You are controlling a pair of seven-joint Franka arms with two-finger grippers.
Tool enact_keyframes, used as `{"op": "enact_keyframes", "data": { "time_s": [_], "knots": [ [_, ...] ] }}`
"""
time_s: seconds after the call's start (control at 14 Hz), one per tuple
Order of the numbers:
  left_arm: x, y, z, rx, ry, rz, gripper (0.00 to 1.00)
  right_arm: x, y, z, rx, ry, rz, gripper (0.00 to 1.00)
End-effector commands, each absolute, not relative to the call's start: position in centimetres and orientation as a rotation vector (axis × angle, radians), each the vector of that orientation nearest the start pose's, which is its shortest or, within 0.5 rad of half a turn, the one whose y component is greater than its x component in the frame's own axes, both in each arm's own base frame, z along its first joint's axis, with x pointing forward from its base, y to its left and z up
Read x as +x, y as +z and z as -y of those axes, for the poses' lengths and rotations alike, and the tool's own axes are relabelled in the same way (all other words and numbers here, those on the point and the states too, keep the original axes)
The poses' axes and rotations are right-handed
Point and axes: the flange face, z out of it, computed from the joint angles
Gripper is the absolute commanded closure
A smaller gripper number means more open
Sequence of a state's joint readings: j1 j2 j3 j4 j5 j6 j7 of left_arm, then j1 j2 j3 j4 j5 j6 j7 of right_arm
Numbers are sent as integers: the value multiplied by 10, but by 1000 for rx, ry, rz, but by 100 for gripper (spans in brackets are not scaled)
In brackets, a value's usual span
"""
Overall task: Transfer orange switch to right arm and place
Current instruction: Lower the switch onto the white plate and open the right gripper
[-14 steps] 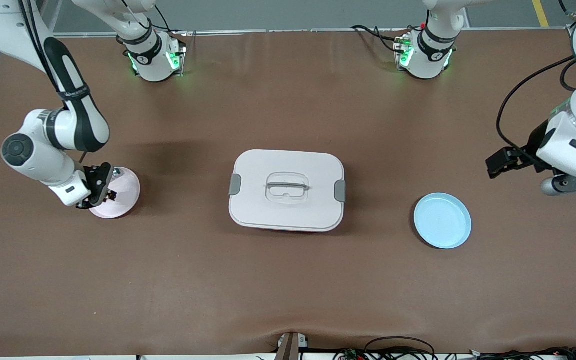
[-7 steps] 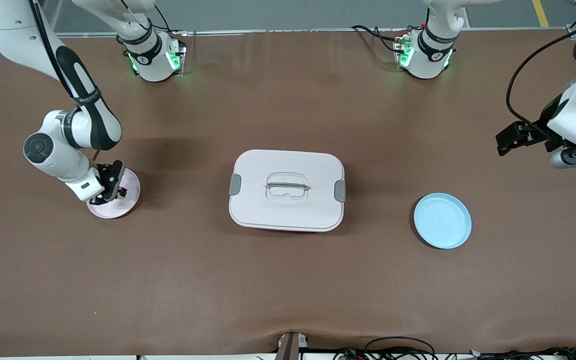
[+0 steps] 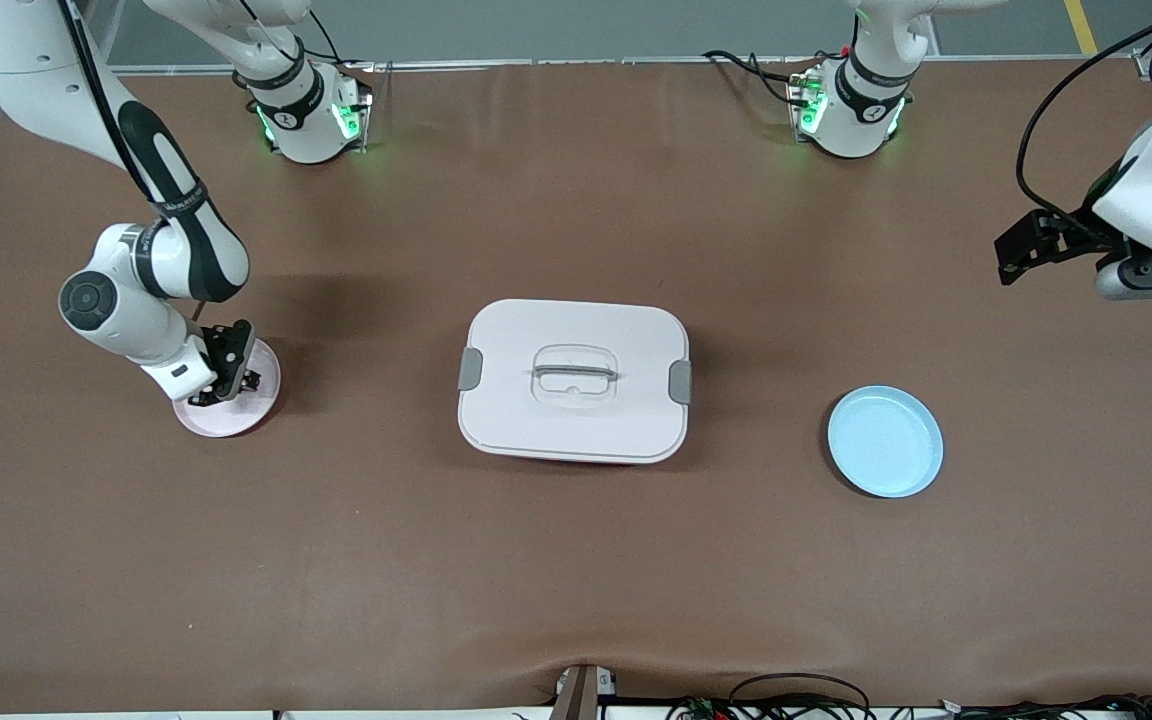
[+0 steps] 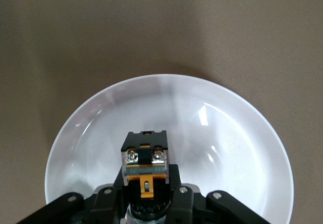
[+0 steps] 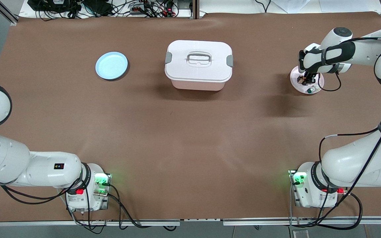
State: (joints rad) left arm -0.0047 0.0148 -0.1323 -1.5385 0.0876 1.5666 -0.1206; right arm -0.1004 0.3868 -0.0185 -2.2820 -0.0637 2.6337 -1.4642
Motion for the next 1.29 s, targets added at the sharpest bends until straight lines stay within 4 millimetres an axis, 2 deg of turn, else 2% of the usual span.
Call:
{"op": "enact_keyframes", "data": {
  "time_s": [0.0,0.14,0.21,0.29,0.36,0.43,0.71,1.0,1.14,1.21],
  "knots": [
    [544,640,65,-3078,-70,-49,0,519,173,66,-2391,90,2032,100],
    [544,639,64,-3079,-67,-44,0,519,173,66,-2392,89,2030,100],
    [543,640,66,-3080,-65,-49,0,519,173,66,-2392,89,2030,90],
    [543,640,66,-3080,-63,-51,0,520,174,66,-2394,86,2032,56],
    [543,640,68,-3082,-63,-56,0,521,175,66,-2396,81,2034,17],
    [543,640,70,-3089,-64,-56,0,522,176,66,-2397,73,2043,0],
    [542,641,73,-3106,-66,-59,0,525,179,63,-2387,69,2057,0],
    [543,640,74,-3106,-59,-64,0,535,194,62,-2403,54,2058,0],
    [543,640,74,-3106,-61,-64,0,549,210,61,-2394,79,2050,0],
    [543,640,74,-3106,-59,-64,0,556,224,58,-2377,110,2043,0]
  ]
}}
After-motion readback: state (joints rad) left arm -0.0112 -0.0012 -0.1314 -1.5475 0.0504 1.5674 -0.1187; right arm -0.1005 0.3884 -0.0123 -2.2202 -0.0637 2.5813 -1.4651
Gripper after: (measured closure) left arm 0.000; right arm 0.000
